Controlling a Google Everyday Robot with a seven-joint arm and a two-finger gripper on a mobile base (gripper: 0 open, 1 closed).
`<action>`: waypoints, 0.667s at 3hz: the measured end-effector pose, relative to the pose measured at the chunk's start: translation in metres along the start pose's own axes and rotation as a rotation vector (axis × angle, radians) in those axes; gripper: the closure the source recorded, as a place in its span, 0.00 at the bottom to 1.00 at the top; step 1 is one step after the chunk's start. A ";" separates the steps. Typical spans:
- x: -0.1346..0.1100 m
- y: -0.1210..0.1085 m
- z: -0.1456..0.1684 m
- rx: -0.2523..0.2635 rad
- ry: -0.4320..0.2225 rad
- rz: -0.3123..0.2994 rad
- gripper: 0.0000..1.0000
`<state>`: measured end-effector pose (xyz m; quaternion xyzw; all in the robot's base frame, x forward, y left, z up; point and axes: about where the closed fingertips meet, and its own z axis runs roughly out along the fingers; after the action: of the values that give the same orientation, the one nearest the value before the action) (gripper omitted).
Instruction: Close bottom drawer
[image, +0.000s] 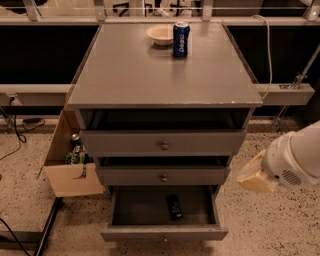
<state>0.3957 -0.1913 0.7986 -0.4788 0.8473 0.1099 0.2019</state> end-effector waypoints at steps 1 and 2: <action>0.029 0.015 0.060 -0.088 -0.018 0.097 0.94; 0.037 0.018 0.075 -0.110 -0.019 0.118 1.00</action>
Offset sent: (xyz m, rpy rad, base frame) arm -0.0123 0.0087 -0.0698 0.0829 0.1002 -0.0498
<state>0.3813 -0.1818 0.7152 -0.4372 0.8649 0.1725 0.1762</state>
